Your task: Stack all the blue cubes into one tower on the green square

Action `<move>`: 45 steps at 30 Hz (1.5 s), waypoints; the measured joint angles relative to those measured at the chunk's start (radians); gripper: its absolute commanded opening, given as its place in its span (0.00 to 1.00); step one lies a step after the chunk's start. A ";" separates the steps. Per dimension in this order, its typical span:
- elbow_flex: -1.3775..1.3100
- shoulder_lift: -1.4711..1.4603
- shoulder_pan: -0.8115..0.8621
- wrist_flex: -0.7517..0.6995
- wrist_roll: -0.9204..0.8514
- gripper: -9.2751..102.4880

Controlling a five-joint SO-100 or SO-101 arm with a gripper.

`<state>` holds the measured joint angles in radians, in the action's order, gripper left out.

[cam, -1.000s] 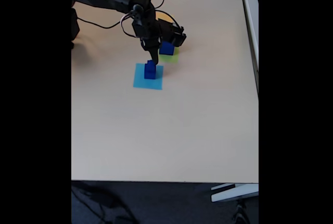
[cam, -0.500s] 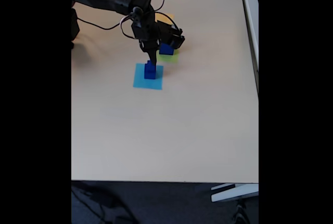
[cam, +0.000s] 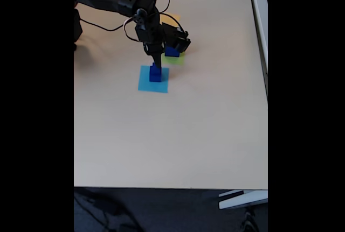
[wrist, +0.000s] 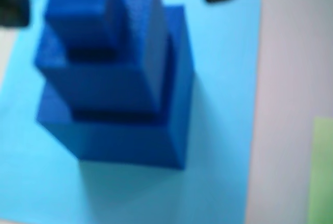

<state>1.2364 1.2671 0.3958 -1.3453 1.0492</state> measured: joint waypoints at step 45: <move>0.008 0.000 0.032 0.028 -0.012 0.11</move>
<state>1.2441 1.2671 0.4280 -1.3177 1.0370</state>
